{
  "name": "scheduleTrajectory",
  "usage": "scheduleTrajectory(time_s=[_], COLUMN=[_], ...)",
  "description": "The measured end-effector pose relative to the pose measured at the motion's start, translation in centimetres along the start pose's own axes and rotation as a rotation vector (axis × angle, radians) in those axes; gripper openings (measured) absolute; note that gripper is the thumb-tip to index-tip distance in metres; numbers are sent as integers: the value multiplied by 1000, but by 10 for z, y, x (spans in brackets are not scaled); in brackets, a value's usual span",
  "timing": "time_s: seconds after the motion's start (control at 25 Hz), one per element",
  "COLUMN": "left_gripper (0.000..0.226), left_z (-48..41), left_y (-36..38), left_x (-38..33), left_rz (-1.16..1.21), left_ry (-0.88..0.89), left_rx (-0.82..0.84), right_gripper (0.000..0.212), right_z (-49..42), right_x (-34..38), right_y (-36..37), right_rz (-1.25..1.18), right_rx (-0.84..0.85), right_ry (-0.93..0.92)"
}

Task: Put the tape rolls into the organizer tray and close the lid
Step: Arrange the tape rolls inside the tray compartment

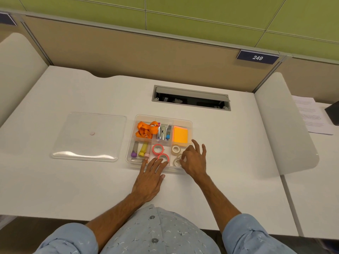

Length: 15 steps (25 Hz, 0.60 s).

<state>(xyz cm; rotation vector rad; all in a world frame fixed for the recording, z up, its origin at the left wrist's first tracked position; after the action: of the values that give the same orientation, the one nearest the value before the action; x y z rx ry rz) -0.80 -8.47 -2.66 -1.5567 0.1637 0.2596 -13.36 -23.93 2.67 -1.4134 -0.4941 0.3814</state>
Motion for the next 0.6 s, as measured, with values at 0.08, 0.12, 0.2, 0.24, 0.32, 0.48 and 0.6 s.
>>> scheduleTrajectory(time_s=[0.08, 0.12, 0.2, 0.24, 0.32, 0.48, 0.6], left_gripper=[67, 67, 68, 69, 69, 59, 57], left_z=[0, 0, 0, 0, 0, 0, 1], left_y=[0, 0, 0, 0, -3, -8, -9], left_x=[1, 1, 2, 1, 0, -1, 0], left_rz=[-3, -5, -10, -8, -3, -6, -6], left_ry=[1, 2, 3, 4, 7, 33, 48], left_rx=[-4, -7, -13, -15, -23, -62, -71], right_gripper=[14, 15, 17, 18, 20, 19, 15], right_z=[0, 0, -3, -6, -13, -23, -17], right_x=[-1, -3, -10, -13, -13, -9, -9], right_y=[-5, -10, -20, -24, -28, -24, -28], right_rz=[-42, -84, -181, -215, -221, -175, -178], right_rx=[-44, -83, -166, -200, -240, -278, -345], right_ry=[9, 25, 91, 126, 170, 195, 171])
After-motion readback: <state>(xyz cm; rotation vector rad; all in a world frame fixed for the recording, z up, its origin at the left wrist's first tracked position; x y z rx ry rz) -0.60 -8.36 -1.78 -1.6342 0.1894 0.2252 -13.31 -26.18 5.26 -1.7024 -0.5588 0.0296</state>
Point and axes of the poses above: each hand's wrist, its own z-axis away from the middle knuckle, its own y-axis out of the palm, x = y × z, the point moved 10 cm from there along -z, towards the middle knuckle, and after that the axes turned 2 degrees about z, right-handed, at the moved point
